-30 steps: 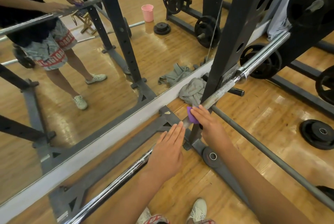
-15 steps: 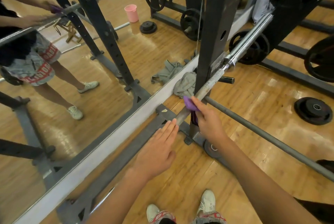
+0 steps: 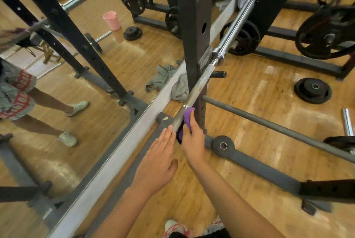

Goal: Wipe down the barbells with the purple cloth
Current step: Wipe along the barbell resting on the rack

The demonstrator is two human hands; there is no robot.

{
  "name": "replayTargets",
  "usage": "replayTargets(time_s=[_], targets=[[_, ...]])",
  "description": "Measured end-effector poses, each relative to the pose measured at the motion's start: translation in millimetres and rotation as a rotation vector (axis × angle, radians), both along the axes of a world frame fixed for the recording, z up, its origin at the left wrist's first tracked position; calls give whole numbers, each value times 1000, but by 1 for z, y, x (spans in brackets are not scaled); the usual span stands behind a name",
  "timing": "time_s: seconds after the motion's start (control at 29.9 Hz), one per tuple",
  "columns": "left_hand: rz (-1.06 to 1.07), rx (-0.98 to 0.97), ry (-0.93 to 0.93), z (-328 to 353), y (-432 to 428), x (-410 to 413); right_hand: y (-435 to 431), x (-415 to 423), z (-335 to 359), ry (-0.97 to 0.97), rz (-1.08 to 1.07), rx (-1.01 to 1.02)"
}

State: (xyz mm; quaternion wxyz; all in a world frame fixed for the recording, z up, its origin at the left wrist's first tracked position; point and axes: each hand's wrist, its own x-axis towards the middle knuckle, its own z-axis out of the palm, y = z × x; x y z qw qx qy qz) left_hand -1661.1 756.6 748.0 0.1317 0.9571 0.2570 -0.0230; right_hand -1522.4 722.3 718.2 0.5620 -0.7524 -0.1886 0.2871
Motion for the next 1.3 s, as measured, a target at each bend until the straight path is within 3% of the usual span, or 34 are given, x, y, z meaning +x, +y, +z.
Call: replayTargets(time_s=[0.23, 0.57, 0.94, 1.3], targets=[[-28, -20, -38, 3, 1, -2, 35, 31, 9, 13, -110, 4], [5, 56, -27, -5, 1, -1, 1, -4, -2, -218, 79, 104], [-8, 103, -26, -7, -1, -2, 33, 59, 15, -152, -38, 29], [19, 140, -55, -9, -1, 0, -8, 10, -15, -423, 260, 80]])
